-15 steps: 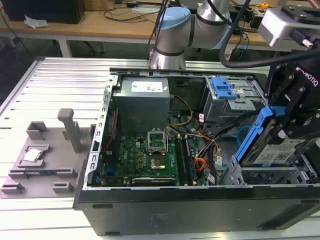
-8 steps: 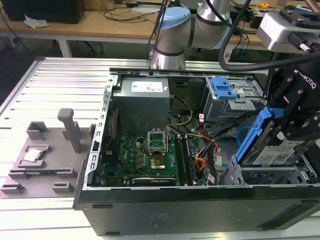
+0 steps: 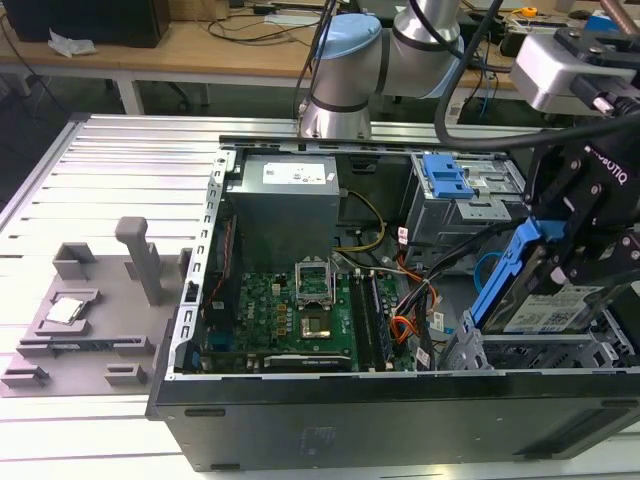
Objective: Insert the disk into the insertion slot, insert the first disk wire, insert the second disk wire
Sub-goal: 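Insert the disk into the insertion slot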
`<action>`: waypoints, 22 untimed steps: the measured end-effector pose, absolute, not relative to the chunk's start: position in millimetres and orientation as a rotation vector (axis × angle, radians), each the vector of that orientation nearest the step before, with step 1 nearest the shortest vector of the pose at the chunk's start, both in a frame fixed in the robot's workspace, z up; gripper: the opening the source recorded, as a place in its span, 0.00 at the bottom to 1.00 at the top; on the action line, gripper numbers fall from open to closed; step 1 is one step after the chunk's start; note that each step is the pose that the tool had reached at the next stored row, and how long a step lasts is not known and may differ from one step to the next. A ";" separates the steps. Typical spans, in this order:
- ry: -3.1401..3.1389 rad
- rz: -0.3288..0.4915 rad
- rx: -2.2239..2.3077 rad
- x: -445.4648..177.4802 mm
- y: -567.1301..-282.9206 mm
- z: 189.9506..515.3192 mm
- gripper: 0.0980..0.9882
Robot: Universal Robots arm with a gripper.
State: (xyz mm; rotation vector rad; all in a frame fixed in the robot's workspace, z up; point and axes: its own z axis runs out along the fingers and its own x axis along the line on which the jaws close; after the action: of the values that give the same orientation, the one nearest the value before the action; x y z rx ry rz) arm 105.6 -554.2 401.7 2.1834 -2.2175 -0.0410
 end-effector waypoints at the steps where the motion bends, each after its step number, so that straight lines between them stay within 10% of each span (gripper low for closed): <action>1: -2.217 -0.041 2.183 105.6 -554.2 401.3 0.30; 22: -2.217 -0.041 2.183 105.6 -554.2 392.2 0.30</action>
State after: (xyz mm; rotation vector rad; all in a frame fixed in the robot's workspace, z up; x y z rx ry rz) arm 105.6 -554.2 392.2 2.1834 -2.2175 -0.0410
